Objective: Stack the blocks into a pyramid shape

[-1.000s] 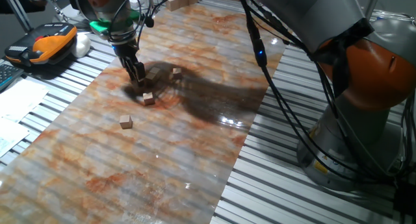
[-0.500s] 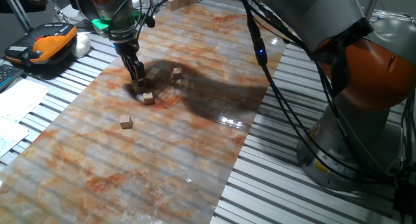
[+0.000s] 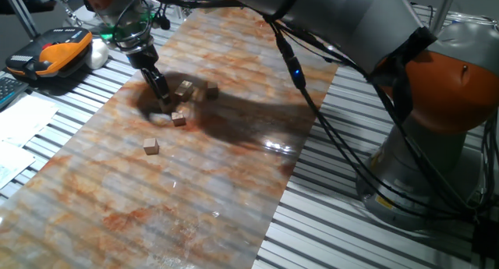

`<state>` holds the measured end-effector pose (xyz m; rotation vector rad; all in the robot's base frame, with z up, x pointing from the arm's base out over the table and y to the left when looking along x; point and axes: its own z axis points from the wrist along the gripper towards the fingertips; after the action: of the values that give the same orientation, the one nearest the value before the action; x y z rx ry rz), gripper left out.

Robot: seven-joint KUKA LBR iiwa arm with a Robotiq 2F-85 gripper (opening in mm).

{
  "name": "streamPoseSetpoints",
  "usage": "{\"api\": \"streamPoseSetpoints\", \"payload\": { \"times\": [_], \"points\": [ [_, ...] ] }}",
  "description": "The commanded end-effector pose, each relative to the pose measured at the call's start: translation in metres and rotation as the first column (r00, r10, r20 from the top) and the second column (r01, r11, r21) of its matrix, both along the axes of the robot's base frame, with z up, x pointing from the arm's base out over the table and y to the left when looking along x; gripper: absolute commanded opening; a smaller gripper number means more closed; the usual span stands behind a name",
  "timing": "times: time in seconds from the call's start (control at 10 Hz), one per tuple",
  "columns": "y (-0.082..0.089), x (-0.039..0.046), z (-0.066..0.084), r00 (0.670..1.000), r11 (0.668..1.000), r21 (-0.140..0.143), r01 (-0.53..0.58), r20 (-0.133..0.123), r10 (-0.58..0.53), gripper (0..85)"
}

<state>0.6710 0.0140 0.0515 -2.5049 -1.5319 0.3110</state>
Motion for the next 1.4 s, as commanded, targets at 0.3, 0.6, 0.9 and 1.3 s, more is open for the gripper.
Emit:
{"api": "streamPoseSetpoints", "payload": {
  "times": [0.3, 0.6, 0.9, 1.3],
  "points": [
    [-0.002, -0.0038, 0.007, 0.991, 0.992, -0.034, -0.125, 0.038, 0.127, 51.0],
    [-0.001, -0.007, 0.001, 0.979, 0.979, -0.06, -0.193, 0.047, 0.196, 51.0],
    [-0.001, -0.0105, -0.003, 0.979, 0.977, -0.067, -0.2, 0.033, 0.203, 51.0],
    [-0.005, -0.009, -0.002, 0.994, 0.998, 0.0, -0.063, 0.093, 0.062, 51.0]
  ]
}}
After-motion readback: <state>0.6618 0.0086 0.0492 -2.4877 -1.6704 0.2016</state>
